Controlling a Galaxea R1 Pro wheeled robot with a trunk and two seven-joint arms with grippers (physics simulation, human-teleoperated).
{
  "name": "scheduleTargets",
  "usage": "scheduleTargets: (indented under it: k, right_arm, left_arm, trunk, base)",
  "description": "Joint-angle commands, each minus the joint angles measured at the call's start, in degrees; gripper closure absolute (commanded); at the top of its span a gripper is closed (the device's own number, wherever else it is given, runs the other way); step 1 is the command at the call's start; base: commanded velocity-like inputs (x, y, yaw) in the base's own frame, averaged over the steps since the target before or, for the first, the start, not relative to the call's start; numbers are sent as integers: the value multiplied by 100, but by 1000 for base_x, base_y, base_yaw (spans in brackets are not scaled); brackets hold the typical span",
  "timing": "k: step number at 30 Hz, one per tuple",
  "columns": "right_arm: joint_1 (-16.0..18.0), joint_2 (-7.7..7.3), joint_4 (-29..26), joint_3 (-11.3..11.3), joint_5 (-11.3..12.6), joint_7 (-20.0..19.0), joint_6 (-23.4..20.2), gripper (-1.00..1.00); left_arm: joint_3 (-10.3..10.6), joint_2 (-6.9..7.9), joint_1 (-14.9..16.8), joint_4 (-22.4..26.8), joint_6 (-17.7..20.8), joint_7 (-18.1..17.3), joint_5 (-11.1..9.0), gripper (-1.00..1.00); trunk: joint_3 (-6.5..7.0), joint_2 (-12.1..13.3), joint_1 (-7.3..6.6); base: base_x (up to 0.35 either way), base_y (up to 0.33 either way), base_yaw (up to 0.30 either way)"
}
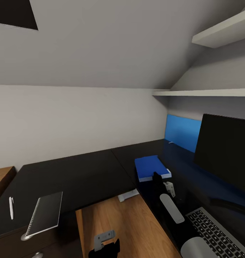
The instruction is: In the bedroom, organize the workspace by keeping the computer under the desk, ensuring the monitor is on the desk, placing the keyboard on the desk next to the monitor, placing the mouse on the desk next to the keyboard, moving the folder from the swivel chair onto the desk next to the mouse, stacking the notebook on top of the folder with the pen on top of the notebook, and positioning the swivel chair next to the desk.
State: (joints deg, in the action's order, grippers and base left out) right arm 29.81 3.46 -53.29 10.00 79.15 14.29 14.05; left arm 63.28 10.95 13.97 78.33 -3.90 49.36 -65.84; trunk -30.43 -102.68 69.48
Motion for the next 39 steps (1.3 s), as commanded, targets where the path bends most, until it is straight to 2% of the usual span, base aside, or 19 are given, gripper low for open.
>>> scheduleTargets:
  k: [1,7,13,20,39]
  right_arm:
    - [5,-3,-2,21,52,15,48,100]
    - [7,35,25,33,42,13,64,100]
    - [7,41,369,29,61,15,63,100]
    - [11,41,482,21,58,20,62,100]
    - [24,31,512,-100,65,22,64,100]
  left_arm:
    - [16,4,9,7,-40,21,-44,-100]
    - [18,4,9,7,-41,21,-43,-100]
    - [18,4,9,7,-41,21,-43,-100]
    - [18,4,9,7,-40,21,-43,-100]
    - [26,1,9,7,-41,21,-52,-100]
  trunk:
    - [-7,-4,0]
    - [-7,-4,0]
    - [-7,-4,0]
    - [-7,-4,0]
    - [-7,-4,0]
  base:
    - [0,0,0]
    - [0,0,0]
    - [0,0,0]
    - [0,0,0]
    - [0,0,0]
